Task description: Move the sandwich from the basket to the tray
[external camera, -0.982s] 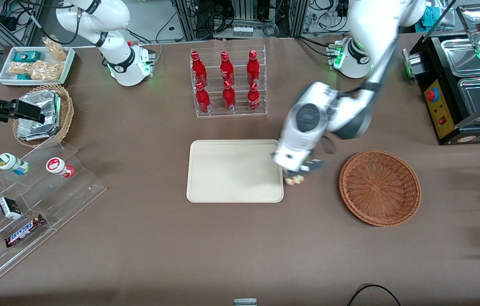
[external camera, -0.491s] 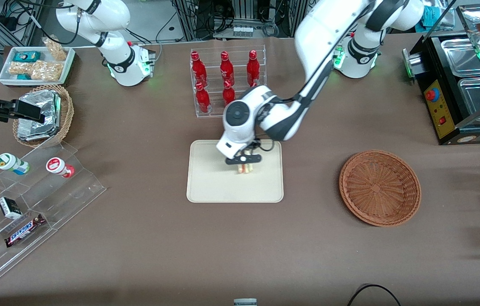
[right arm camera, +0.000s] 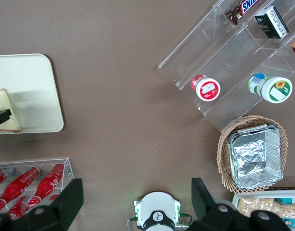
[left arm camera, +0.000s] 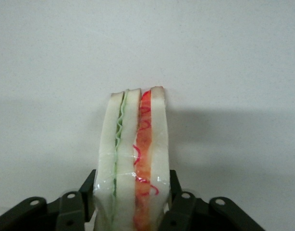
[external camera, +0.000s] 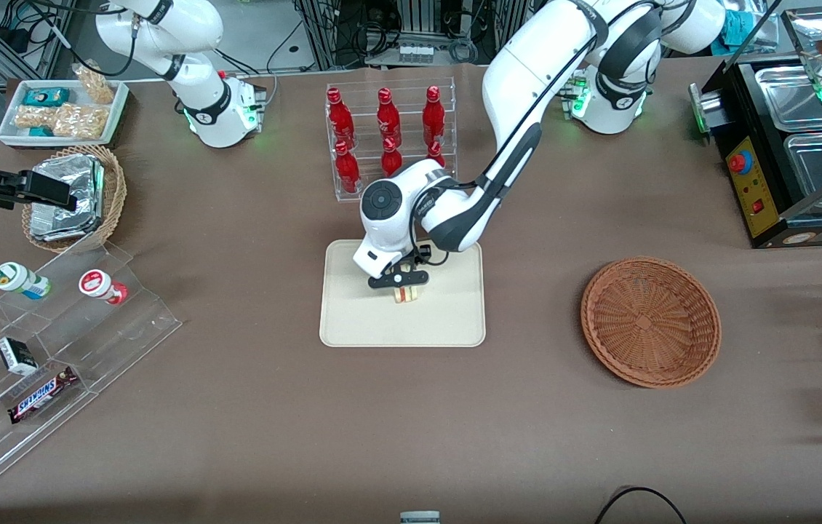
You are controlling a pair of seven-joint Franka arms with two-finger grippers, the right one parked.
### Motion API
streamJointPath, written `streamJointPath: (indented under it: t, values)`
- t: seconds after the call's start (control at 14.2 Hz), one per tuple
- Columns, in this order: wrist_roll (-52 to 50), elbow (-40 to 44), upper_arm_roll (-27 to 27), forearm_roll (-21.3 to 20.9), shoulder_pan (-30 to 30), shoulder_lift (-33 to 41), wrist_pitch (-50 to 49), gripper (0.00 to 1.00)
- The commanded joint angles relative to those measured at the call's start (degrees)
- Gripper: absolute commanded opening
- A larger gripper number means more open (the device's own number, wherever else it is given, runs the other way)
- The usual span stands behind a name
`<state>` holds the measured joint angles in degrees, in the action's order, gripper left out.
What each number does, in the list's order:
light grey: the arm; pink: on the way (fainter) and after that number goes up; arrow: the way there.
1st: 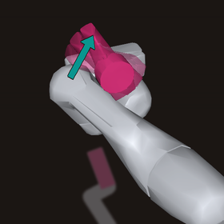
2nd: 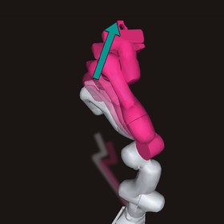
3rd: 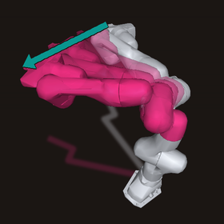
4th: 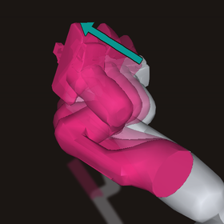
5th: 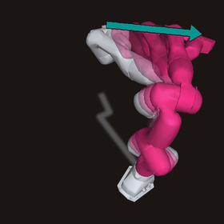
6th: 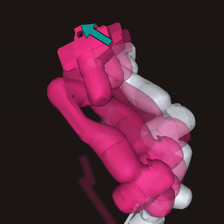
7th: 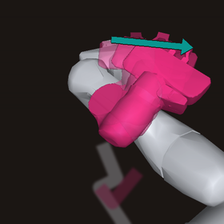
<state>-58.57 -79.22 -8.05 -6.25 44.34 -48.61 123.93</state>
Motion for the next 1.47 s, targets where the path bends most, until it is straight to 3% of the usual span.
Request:
streamJointPath:
  t: [0.0,0.42,0.77,1.05,1.19,1.4]
  values:
    - [-1.1,2.6,0.4,-1.0,0.1,-0.9,-0.4,1.00]
    - [-0.8,2.5,1.0,-1.2,-1.3,3.8,-1.8,1.00]
    - [0.7,1.3,1.0,0.1,-8.1,15.3,-14.5,1.00]
    - [12.0,-4.1,1.0,5.3,-16.2,24.2,-21.9,1.00]
    - [19.2,-8.9,0.9,5.5,-21.9,29.5,-22.8,1.00]
    - [28.7,-10.0,1.0,5.5,-29.3,34.8,-33.6,1.00]
